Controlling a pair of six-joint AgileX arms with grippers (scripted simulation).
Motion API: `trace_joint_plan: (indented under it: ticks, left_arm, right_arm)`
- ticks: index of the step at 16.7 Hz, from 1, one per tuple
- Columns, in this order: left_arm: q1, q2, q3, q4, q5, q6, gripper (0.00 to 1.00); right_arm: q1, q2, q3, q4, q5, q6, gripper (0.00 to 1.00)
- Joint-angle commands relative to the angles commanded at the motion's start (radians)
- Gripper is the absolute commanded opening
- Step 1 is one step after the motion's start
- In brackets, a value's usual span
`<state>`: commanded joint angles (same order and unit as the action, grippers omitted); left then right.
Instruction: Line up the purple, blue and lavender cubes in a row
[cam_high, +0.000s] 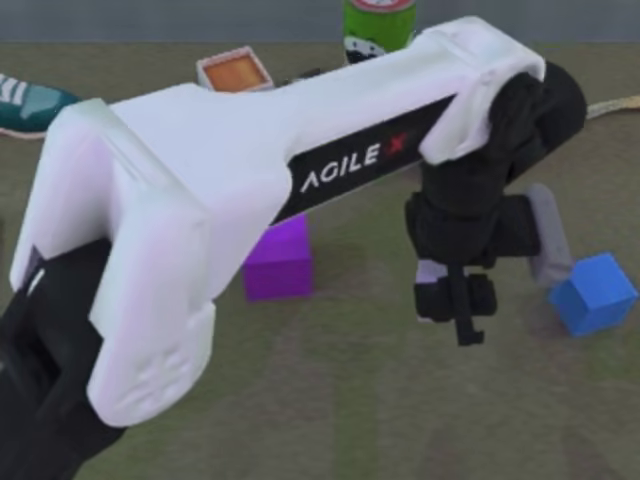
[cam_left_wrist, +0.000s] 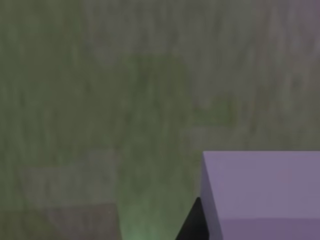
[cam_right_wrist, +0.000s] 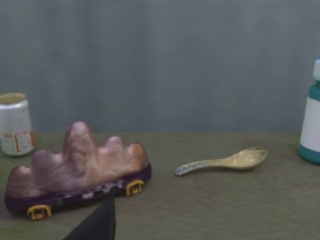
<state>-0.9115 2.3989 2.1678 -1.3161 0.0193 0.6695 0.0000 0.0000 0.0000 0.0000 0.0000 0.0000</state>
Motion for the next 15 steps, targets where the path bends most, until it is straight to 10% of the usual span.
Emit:
trace_joint_plan:
  ticks: [10, 15]
  left_arm:
    - [-0.001, 0.031, -0.171, 0.205, 0.000, -0.001, 0.00]
    - [-0.001, 0.031, -0.171, 0.205, 0.000, -0.001, 0.38]
  right_arm:
    - [0.000, 0.000, 0.000, 0.000, 0.000, 0.000, 1.00]
    - [0.000, 0.000, 0.000, 0.000, 0.000, 0.000, 1.00]
